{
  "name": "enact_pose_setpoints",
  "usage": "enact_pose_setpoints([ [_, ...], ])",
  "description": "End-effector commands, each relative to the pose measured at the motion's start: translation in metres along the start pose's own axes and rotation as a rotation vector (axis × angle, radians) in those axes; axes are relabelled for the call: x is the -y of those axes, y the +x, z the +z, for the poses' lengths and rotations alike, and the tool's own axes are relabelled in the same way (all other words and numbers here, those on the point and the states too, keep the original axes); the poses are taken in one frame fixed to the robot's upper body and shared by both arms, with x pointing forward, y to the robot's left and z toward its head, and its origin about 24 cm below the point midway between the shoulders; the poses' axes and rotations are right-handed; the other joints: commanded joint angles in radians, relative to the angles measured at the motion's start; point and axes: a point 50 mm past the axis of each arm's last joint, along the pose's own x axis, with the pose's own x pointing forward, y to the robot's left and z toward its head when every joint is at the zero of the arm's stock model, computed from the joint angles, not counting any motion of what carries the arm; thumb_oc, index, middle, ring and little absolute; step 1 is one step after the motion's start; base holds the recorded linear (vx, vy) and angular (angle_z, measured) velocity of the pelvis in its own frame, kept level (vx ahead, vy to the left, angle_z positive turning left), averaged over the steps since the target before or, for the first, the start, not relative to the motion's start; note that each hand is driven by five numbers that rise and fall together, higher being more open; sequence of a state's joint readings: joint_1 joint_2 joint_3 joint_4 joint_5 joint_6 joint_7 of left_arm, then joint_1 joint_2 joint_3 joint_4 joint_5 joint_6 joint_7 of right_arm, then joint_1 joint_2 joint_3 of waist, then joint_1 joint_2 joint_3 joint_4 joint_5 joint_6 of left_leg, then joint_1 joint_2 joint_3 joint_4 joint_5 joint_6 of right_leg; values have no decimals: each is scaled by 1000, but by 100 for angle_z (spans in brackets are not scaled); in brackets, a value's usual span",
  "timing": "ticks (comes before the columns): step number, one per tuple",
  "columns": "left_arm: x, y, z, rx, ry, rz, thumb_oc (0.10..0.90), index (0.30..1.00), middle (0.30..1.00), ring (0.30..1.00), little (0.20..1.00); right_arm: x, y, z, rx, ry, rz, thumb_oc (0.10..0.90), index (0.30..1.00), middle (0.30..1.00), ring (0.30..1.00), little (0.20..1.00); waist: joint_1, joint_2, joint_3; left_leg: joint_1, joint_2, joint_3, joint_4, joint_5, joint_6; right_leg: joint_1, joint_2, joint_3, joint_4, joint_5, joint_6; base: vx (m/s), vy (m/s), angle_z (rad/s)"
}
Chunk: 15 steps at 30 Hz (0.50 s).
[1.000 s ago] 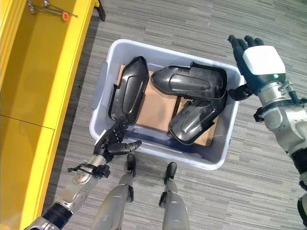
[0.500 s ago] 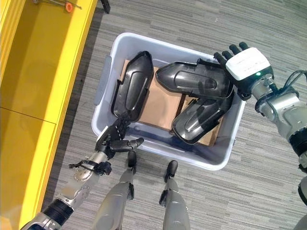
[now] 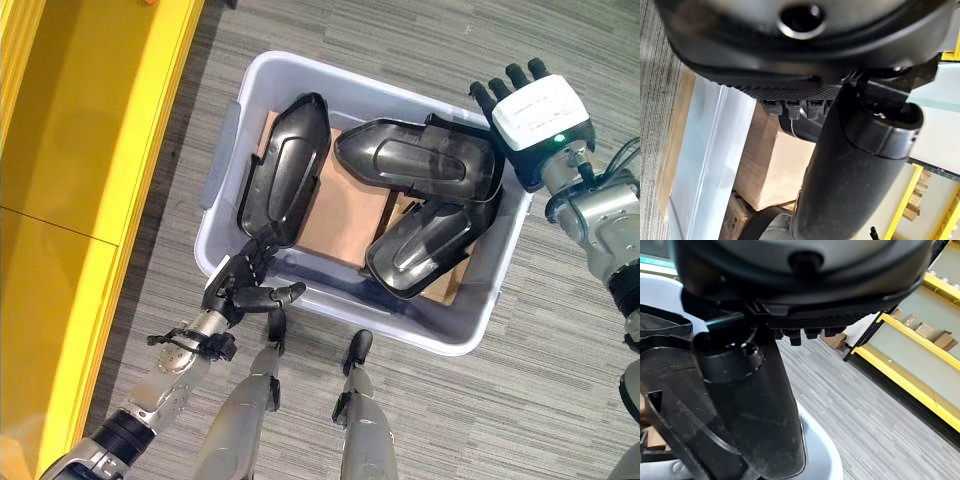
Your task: Move parts from the plastic box to the shelf.
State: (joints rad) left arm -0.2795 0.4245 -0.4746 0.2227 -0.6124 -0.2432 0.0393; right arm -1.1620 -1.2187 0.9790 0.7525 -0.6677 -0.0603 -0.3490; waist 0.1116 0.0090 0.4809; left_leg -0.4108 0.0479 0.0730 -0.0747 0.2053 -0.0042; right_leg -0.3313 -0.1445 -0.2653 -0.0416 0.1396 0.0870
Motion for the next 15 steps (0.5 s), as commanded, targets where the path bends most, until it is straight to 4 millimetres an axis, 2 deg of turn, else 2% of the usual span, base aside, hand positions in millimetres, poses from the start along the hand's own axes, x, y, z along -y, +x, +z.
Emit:
enact_pose_setpoints([
  [1, 7, -6, 8, 64, 42, -28, 900, 1000, 1000, 1000, 1000, 53, 6, -50, -157, -125, -185, 900, 1000, 1000, 1000, 1000, 10, -25, -20, 31, 88, -3, 34, -40, -84, -56, -85, 1, 176, -47, 51, 14, -10, 4],
  [10, 7, -4, 14, 87, 42, -20, 900, 1000, 1000, 1000, 1000, 52, 8, -43, -144, -137, -195, 900, 1000, 1000, 1000, 1000, 17, -20, 2, -11, 86, -17, 61, -44, -80, -94, -90, -3, 208, -57, 47, 3, -5, 1],
  [15, 6, -4, 16, 96, 42, -9, 900, 1000, 1000, 1000, 1000, 44, 6, -41, -141, -130, -176, 900, 1000, 1000, 1000, 1000, 17, -20, 10, -34, 84, -26, 77, -47, -79, -111, -93, -3, 222, -63, 44, -2, -16, 8],
])
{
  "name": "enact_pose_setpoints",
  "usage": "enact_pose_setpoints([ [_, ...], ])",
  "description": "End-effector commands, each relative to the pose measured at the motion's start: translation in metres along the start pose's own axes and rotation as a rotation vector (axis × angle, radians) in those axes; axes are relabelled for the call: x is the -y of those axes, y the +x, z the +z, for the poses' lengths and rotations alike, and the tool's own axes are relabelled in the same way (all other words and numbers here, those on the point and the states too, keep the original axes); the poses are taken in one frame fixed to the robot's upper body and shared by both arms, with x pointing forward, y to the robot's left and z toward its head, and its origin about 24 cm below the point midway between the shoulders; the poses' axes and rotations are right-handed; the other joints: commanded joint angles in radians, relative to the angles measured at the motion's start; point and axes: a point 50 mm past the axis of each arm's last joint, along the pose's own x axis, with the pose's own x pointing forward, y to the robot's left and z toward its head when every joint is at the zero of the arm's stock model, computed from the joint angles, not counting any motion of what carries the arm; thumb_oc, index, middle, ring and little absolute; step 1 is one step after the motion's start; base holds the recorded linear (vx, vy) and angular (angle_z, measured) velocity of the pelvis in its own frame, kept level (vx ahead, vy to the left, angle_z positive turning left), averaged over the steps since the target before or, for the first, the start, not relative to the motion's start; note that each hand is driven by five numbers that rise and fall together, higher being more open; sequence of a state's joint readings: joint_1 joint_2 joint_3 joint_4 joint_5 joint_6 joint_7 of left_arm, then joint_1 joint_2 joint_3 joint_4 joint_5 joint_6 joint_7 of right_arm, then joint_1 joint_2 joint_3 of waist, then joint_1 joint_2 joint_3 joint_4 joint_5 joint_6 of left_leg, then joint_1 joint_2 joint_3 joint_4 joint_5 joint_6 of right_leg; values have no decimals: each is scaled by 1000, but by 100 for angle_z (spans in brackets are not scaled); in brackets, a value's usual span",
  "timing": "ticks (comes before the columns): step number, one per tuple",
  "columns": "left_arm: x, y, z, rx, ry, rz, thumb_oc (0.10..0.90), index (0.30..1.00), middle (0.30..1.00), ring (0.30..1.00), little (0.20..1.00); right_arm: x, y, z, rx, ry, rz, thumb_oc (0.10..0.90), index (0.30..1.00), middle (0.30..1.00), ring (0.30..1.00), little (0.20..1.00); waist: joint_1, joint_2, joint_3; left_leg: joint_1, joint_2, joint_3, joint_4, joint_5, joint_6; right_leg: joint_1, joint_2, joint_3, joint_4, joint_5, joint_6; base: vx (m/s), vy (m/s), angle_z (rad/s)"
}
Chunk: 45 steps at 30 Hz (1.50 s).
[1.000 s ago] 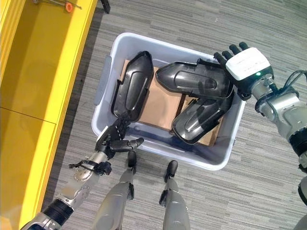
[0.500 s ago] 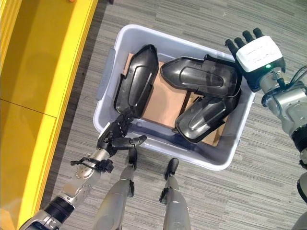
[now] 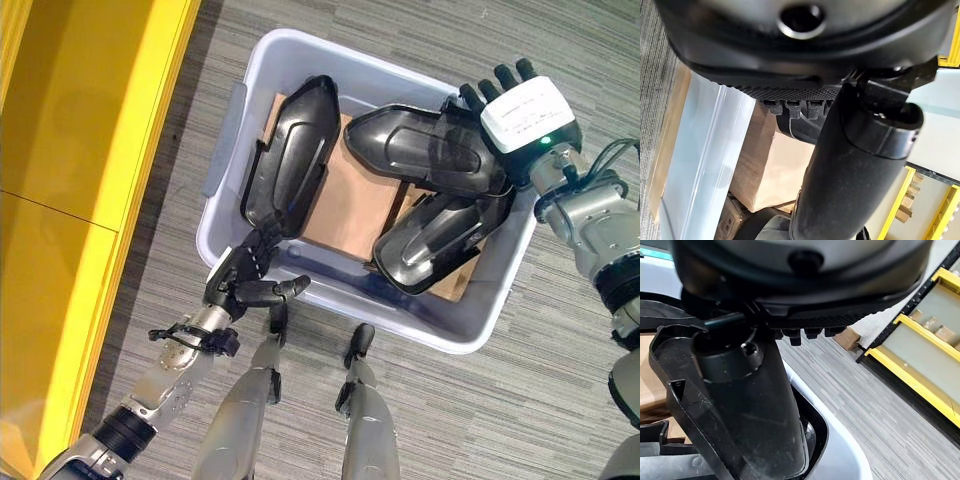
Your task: Move parts from the plastic box to the shelf.
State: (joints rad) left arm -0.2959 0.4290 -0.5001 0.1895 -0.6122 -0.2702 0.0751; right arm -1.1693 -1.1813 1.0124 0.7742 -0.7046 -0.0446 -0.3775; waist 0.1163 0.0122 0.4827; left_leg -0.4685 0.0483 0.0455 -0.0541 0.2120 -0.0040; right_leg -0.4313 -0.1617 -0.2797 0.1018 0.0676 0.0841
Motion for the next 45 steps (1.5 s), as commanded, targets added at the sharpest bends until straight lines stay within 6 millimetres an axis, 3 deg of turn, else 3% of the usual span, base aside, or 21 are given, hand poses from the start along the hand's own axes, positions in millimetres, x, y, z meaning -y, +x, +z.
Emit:
enact_pose_setpoints([
  [1, -1, -6, 7, 46, 42, -2, 900, 1000, 1000, 1000, 1000, 43, 1, -52, -163, -107, -148, 900, 1000, 1000, 1000, 1000, 12, -22, 13, 15, 81, -2, 61, -54, -79, -18, -77, 10, 83, 9, 46, -3, -12, 4],
  [16, 0, -3, 13, 76, 45, 4, 900, 1000, 1000, 1000, 1000, 23, -2, -45, -172, -168, -123, 900, 1000, 1000, 1000, 1000, 16, -8, 37, -38, 75, -20, 85, -52, -77, -70, -84, 9, 116, -2, 41, -4, -11, 3],
  [29, 3, -3, 12, 72, 38, -3, 900, 1000, 1000, 1000, 1000, -10, -13, -14, -73, -113, -48, 900, 1000, 1000, 1000, 1000, 12, -17, 37, -47, 76, -30, 86, -50, -76, -76, -83, 0, 121, -4, 40, -1, -4, 2],
  [32, 3, -3, 10, 66, 36, -2, 900, 1000, 1000, 1000, 1000, -22, -17, 2, -28, -55, -10, 900, 1000, 1000, 1000, 1000, 11, -21, 37, -39, 76, -31, 80, -48, -77, -61, -82, -4, 112, -1, 41, 0, 0, 0],
  [45, 1, -3, 7, 49, 31, 14, 900, 1000, 1000, 1000, 1000, -37, -36, 50, 130, 110, 6, 900, 1000, 1000, 1000, 1000, 15, -44, 37, 25, 75, -33, 51, -45, -81, 14, -82, -28, 83, 5, 50, 0, 3, 4],
])
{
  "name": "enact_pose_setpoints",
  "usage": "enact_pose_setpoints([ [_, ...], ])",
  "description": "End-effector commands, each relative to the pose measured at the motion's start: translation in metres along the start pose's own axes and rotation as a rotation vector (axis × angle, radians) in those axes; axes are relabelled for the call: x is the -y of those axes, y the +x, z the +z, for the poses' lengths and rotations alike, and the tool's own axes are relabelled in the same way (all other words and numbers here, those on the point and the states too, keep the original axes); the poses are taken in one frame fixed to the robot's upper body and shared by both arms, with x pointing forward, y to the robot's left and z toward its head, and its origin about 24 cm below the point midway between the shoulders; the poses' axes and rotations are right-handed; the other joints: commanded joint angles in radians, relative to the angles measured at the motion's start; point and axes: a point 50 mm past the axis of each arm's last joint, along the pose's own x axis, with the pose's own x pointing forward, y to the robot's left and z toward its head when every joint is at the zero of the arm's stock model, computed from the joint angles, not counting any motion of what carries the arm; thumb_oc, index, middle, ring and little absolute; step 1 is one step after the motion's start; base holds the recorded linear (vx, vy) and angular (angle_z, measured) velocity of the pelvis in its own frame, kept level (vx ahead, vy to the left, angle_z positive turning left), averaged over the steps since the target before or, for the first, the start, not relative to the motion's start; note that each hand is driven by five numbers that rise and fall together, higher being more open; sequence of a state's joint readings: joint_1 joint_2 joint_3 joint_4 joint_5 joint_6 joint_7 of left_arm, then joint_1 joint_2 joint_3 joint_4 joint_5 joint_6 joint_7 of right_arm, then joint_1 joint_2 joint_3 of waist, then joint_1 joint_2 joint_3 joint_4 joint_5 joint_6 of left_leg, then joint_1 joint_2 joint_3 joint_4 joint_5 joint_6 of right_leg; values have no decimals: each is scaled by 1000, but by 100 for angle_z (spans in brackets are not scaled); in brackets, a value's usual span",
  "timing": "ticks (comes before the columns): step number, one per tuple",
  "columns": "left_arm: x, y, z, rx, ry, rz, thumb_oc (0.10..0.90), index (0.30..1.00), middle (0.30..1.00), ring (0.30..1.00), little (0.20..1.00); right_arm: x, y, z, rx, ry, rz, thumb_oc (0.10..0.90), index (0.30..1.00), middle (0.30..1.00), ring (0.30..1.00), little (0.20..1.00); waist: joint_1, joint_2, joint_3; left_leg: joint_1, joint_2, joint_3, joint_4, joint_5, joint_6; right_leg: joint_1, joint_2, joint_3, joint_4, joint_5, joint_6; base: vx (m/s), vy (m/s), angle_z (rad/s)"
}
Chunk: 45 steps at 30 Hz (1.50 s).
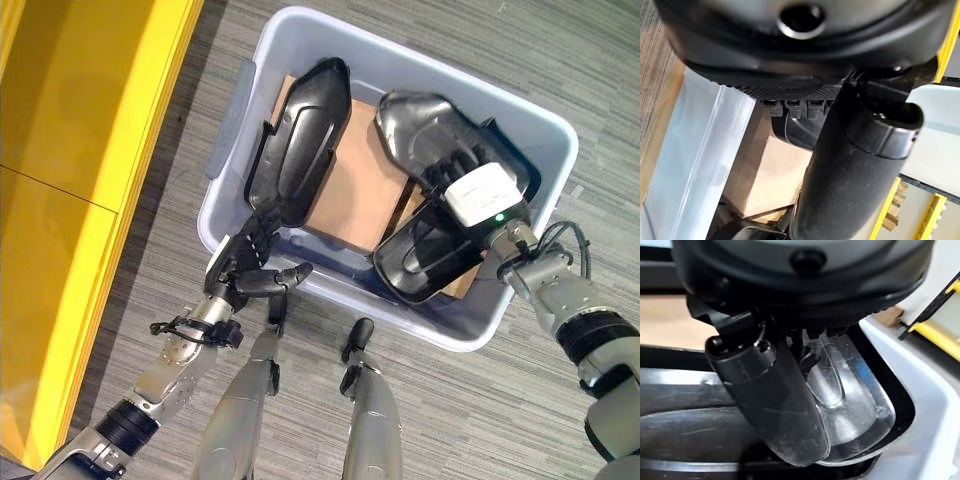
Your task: Move parts from the plastic box to the shelf.
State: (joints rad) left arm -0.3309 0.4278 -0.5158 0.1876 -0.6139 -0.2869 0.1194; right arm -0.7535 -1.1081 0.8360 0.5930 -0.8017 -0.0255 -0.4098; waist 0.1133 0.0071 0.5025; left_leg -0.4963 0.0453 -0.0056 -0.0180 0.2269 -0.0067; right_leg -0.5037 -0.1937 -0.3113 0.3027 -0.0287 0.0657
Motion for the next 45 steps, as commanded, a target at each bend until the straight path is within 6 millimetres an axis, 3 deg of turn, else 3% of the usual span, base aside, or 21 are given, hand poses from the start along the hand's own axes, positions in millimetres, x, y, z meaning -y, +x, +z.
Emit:
enact_pose_setpoints([
  [1, -4, -10, -1, 7, 30, 6, 900, 1000, 1000, 1000, 1000, 36, 8, -21, -46, 37, -138, 900, 1000, 1000, 1000, 1000, 17, -43, 17, 63, 78, 18, 10, -60, -78, 97, -51, 4, -123, 104, 71, 0, 0, 0],
  [2, -4, -10, -1, 6, 31, 5, 900, 1000, 1000, 1000, 1000, 36, 8, -21, -47, 38, -137, 900, 1000, 1000, 1000, 1000, 19, -43, 17, 64, 78, 18, 9, -59, -78, 98, -50, 3, -124, 105, 71, 0, 0, 0],
  [8, -10, -15, -5, -10, 11, 44, 900, 1000, 1000, 1000, 1000, 85, 6, -3, 29, 224, -394, 900, 1000, 1000, 1000, 1000, 18, -58, 6, 111, 73, 20, -11, -60, -75, 148, -50, -4, -142, 111, 78, 0, 0, 0],
  [20, -19, -24, -8, -31, 13, 79, 900, 1000, 1000, 1000, 1000, 150, -16, 5, 103, 384, -738, 900, 1000, 1000, 1000, 1000, 25, -73, -32, 136, 62, 19, -11, -66, -67, 195, -54, -8, -169, 117, 81, 0, 8, 2],
  [45, -28, -33, -12, -58, 31, 102, 900, 1000, 1000, 1000, 1000, 118, -44, 13, 131, 493, -591, 900, 1000, 1000, 1000, 1000, 8, -103, -45, 143, 64, 24, -2, -71, -60, 191, -51, 2, -153, 114, 81, 0, 0, 0],
])
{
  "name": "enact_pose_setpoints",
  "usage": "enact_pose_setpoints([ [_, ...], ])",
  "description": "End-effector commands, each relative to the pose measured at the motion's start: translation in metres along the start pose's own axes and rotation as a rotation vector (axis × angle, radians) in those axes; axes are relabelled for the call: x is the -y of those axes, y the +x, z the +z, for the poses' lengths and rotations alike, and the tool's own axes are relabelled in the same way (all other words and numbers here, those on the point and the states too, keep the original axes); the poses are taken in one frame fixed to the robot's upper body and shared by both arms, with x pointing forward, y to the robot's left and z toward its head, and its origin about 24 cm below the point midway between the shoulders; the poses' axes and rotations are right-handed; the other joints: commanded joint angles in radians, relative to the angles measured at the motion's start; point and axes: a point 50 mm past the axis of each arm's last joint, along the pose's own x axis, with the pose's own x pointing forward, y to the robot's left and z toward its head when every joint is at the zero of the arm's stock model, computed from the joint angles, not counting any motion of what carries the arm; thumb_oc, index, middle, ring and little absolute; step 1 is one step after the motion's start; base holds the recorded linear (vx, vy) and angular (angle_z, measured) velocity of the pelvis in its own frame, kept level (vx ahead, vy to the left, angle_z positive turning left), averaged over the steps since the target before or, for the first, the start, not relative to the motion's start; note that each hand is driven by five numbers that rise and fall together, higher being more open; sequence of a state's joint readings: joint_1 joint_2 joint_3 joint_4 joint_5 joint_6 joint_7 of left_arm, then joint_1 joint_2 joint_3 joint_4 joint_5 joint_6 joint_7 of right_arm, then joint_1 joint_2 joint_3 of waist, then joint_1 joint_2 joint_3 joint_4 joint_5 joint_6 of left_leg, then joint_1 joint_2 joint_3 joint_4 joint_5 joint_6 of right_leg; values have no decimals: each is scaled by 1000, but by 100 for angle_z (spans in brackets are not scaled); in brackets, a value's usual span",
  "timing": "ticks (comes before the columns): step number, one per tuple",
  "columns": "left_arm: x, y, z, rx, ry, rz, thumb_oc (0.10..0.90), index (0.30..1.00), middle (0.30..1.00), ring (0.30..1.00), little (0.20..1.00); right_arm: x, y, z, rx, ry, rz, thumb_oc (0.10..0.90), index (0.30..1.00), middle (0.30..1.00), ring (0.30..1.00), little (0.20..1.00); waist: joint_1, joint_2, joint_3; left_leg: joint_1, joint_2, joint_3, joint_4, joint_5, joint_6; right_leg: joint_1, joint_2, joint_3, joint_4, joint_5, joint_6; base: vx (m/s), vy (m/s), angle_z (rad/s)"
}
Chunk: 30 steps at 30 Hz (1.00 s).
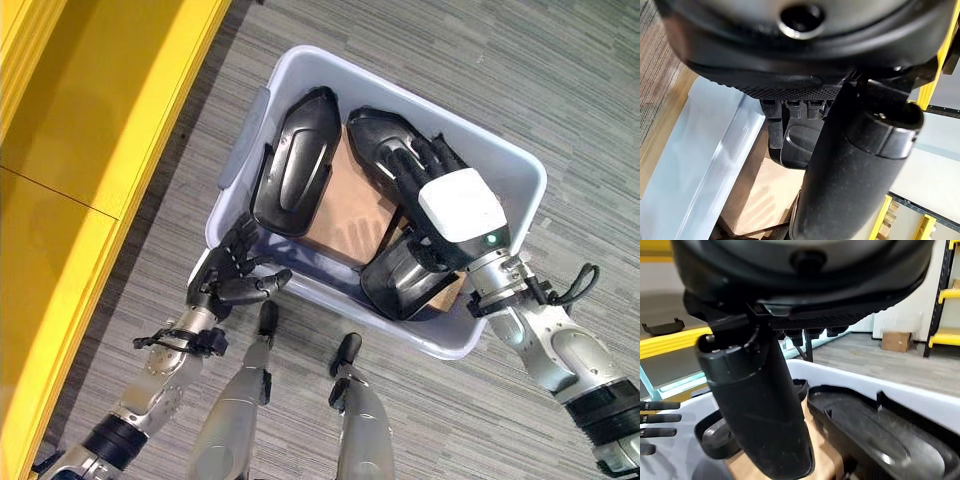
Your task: Move parts from the plastic box to the shelf.
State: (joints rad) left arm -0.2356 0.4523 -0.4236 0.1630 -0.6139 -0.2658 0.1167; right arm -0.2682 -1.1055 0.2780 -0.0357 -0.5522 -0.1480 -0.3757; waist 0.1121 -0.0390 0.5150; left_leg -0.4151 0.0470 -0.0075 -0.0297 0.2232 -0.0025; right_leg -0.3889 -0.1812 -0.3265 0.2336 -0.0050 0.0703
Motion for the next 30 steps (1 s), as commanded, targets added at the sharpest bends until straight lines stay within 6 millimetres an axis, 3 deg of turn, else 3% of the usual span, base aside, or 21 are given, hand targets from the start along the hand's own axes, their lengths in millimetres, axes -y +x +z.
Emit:
enact_pose_setpoints([
  [1, -5, -14, -7, -18, 34, 4, 900, 1000, 1000, 1000, 1000, 58, 18, 4, 86, -37, -233, 900, 1000, 1000, 1000, 1000, 8, -59, -57, 62, 63, 26, 10, -68, -65, 75, -63, 17, -84, 91, 77, 11, -13, -5],
  [11, -8, -18, -7, -26, 55, -18, 900, 1000, 1000, 1000, 1000, 72, 11, -35, -10, -270, -140, 900, 1000, 1000, 1000, 1000, 14, -76, -56, 69, 71, 27, 14, -76, -67, 75, -59, 16, -71, 84, 78, 0, -1, 0],
  [18, -7, -17, -7, -30, 60, -42, 900, 1000, 1000, 1000, 1000, 79, 22, -60, -82, -406, -105, 900, 1000, 1000, 1000, 1000, 33, -78, -53, 66, 73, 23, 15, -75, -67, 70, -59, 13, -66, 84, 76, 0, 0, 0],
  [23, -8, -18, -8, -41, 71, -50, 900, 1000, 1000, 1000, 1000, 73, 32, -71, -96, -482, 4, 900, 1000, 1000, 1000, 1000, 45, -76, -48, 59, 71, 15, 12, -71, -68, 67, -60, 10, -62, 82, 75, 6, -5, 0],
  [30, -8, -16, -6, -32, 75, -51, 900, 1000, 1000, 1000, 1000, 57, 39, -73, -87, -487, 94, 900, 1000, 1000, 1000, 1000, 52, -72, -40, 48, 69, 6, 18, -73, -68, 62, -61, 3, -55, 77, 74, 14, -14, 5],
])
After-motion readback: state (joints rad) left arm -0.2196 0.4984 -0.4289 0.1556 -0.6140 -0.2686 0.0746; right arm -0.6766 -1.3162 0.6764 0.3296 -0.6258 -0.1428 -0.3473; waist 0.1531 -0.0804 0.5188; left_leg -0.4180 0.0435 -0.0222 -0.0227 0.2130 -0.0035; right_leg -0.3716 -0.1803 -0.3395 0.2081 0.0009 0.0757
